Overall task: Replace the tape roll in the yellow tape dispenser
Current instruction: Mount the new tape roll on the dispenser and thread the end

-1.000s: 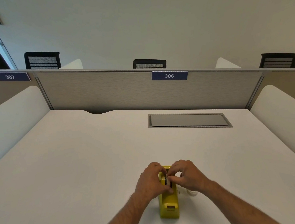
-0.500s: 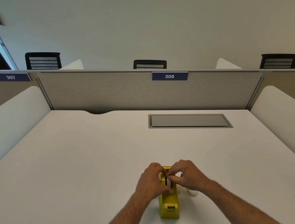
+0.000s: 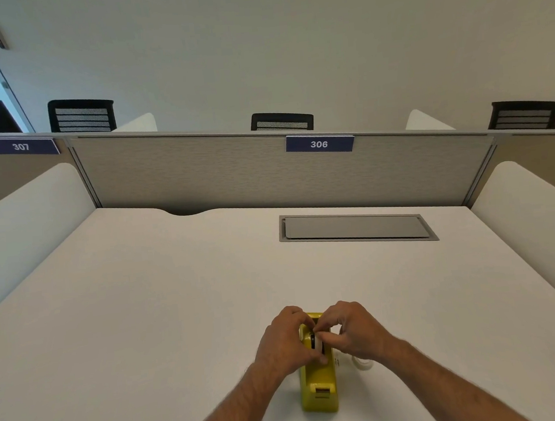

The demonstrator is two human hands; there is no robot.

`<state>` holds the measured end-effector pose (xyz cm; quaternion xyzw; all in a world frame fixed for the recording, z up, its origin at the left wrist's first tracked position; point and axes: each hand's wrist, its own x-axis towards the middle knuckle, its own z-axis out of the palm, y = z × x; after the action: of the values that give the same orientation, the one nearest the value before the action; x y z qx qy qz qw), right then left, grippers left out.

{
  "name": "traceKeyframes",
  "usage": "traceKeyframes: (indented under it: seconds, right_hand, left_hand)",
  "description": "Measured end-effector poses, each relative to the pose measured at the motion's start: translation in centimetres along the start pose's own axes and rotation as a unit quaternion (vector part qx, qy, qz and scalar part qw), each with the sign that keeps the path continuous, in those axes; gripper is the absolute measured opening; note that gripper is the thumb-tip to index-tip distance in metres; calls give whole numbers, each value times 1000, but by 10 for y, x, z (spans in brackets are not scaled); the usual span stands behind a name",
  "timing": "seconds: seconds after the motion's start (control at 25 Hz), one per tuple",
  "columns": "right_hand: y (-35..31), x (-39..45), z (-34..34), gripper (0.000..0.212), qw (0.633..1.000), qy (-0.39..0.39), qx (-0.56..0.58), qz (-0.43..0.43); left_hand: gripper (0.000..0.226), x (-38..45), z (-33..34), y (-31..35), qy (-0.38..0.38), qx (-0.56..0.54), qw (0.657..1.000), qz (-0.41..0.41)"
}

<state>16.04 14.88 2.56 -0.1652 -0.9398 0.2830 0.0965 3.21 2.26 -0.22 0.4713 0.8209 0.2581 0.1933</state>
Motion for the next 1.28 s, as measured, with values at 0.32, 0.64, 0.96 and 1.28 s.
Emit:
traceKeyframes:
  seconds: [0.32,0.64,0.96,1.28]
  right_hand:
    - [4,-1,2,24,1000,-16,-23,-9]
    - [5,-1,3,16,1000,-8,-4,-11]
    - [5,0,2,13,1000,5,0,-15]
    - [11,-3,4,19,999,5,-8,-38]
  left_hand:
    - [66,1,0,0,1,5,1000,5]
    - [64,0,-2,2,-4,4,1000,-2]
    - [66,-1,-2,2,-3,3,1000,-5]
    - [66,-1,-2,2,-5,-3,1000,-7]
